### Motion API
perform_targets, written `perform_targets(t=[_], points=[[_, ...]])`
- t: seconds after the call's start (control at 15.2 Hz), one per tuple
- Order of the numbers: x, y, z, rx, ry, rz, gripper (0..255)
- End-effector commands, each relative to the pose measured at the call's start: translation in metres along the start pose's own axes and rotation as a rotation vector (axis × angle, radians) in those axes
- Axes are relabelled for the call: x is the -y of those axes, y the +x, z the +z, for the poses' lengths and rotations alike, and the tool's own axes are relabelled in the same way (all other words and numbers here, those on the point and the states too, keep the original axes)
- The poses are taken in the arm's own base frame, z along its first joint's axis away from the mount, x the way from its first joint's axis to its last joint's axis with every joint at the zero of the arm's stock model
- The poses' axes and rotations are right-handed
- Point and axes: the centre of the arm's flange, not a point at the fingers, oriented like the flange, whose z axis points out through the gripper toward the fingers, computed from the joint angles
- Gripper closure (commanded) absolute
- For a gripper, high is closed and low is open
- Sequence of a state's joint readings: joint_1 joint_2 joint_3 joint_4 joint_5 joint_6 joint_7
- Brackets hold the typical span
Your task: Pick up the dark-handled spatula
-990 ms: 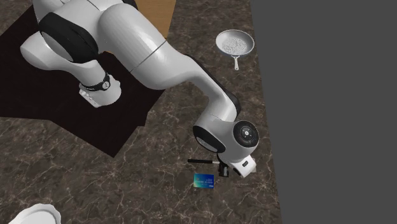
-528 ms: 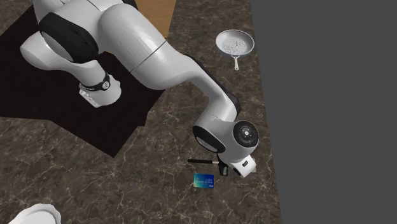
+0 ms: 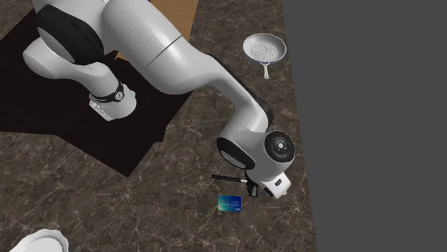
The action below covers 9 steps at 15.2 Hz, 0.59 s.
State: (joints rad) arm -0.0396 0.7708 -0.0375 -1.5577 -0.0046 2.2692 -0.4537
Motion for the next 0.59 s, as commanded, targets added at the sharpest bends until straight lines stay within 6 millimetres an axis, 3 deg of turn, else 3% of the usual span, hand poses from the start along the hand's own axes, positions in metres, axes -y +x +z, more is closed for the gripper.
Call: perform_targets(t=[0.0, 0.53], points=[[0.001, 0.000, -0.011, 0.000, 0.000, 0.000, 255], [0.001, -0.003, -0.053, 0.000, 0.000, 0.000, 255]])
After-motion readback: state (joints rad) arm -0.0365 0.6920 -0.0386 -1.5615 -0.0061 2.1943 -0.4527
